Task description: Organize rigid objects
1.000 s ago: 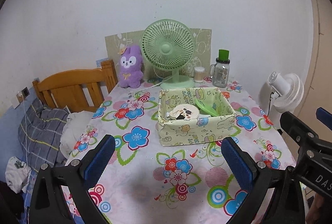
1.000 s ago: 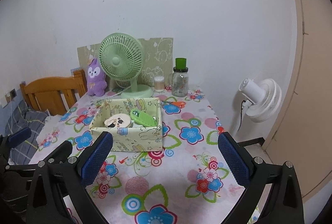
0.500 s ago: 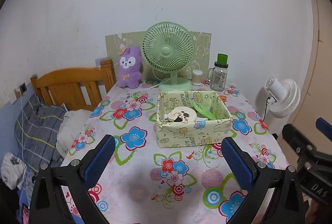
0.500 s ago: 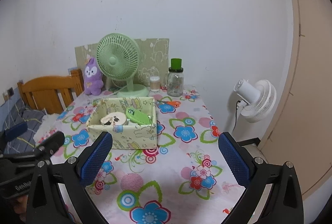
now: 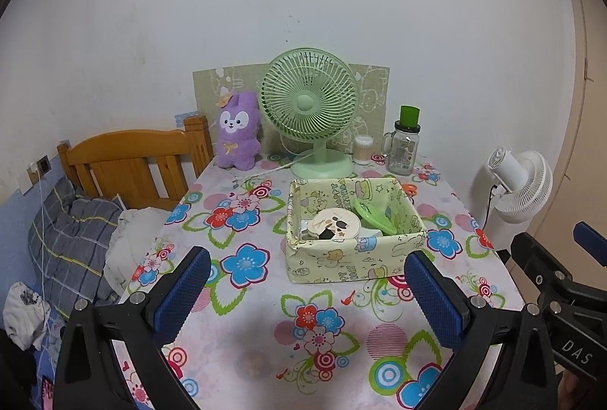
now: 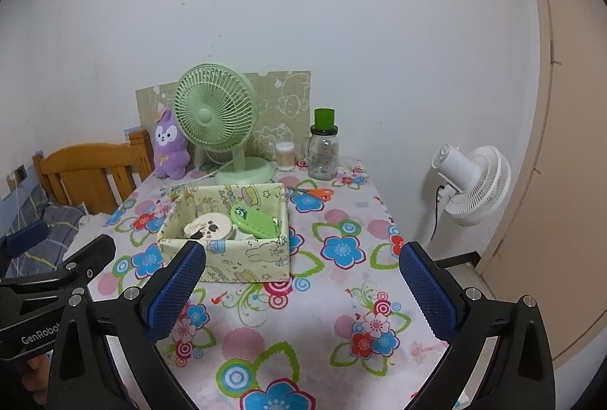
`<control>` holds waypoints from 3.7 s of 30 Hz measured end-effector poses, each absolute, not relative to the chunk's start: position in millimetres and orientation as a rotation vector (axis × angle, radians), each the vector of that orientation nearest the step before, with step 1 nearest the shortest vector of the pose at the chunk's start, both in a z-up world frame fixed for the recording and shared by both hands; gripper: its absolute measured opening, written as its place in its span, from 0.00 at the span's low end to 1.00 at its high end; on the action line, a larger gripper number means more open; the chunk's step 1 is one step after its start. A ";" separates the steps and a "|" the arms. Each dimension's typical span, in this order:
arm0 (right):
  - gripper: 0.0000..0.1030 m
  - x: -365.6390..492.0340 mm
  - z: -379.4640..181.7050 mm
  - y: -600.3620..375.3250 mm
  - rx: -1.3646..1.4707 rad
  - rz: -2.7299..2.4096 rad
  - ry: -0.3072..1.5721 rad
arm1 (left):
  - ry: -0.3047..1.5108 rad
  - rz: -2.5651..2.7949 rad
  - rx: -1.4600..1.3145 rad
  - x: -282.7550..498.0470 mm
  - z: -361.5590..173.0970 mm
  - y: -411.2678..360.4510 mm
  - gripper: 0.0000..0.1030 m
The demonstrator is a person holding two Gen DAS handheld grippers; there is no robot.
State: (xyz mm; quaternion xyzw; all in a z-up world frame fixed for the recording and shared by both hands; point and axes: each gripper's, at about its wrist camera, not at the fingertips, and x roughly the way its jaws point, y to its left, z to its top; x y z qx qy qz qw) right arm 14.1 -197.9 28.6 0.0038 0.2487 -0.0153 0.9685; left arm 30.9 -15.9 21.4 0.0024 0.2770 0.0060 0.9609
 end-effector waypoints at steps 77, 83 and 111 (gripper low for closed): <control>1.00 22.7 16.5 -201.7 0.032 -0.024 0.483 | 0.551 0.017 -0.010 38.4 10.1 -15.8 1.00; 1.00 23.7 15.4 -201.7 0.038 -0.025 0.479 | 0.550 0.012 -0.011 38.1 8.8 -15.4 1.00; 1.00 23.4 19.0 -196.5 0.025 -0.025 0.466 | 0.555 0.012 -0.014 40.9 10.1 -8.8 1.00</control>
